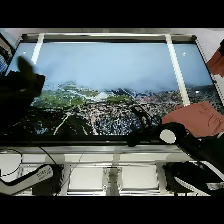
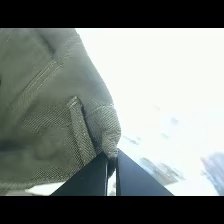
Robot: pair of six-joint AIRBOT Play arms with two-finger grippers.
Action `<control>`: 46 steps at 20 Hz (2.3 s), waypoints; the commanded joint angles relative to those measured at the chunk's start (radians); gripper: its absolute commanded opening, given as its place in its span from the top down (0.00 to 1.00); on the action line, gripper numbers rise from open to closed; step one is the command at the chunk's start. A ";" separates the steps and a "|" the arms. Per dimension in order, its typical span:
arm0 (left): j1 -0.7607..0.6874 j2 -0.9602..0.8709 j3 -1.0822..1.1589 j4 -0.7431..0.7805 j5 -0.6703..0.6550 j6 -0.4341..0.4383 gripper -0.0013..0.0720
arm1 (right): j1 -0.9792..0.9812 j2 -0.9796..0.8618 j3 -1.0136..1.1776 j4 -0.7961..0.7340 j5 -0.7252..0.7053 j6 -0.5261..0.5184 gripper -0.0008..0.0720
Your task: Fold the clothes and pants, and hang the long-sleeved shirts on hangers.
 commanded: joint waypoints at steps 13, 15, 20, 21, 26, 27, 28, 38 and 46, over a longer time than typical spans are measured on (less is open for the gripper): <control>-0.804 0.006 -0.021 0.314 -0.509 -0.043 0.94 | 0.001 -0.001 0.048 -0.102 0.016 -0.678 0.34; -0.804 0.014 -0.021 0.332 -0.516 -0.053 0.94 | 0.001 -0.001 0.047 -0.095 -0.021 -0.802 0.33; -0.804 0.090 -0.021 0.423 -0.515 -0.049 0.94 | 0.001 -0.093 0.048 -0.095 -0.215 -1.043 0.33; -0.804 0.116 -0.021 0.439 -0.514 -0.049 0.94 | 0.004 -0.127 0.048 -0.095 -0.260 -1.049 0.34; -0.804 0.205 -0.021 0.444 -0.513 -0.049 0.94 | 0.140 -0.283 0.102 -0.096 -0.360 -1.177 0.34; -0.804 0.212 -0.021 0.444 -0.513 -0.049 0.94 | 0.169 -0.312 0.116 -0.098 -0.403 -1.181 0.34; -0.804 0.216 -0.021 0.444 -0.513 -0.050 0.94 | 0.188 -0.339 0.132 -0.098 -0.426 -1.181 0.34; -0.804 0.217 -0.021 0.444 -0.513 -0.050 0.94 | 0.196 -0.548 0.271 -0.105 -0.447 -1.181 0.35; -0.804 0.233 -0.021 0.447 -0.507 -0.015 0.94 | 0.069 -0.605 0.293 -0.056 -0.456 -1.144 0.39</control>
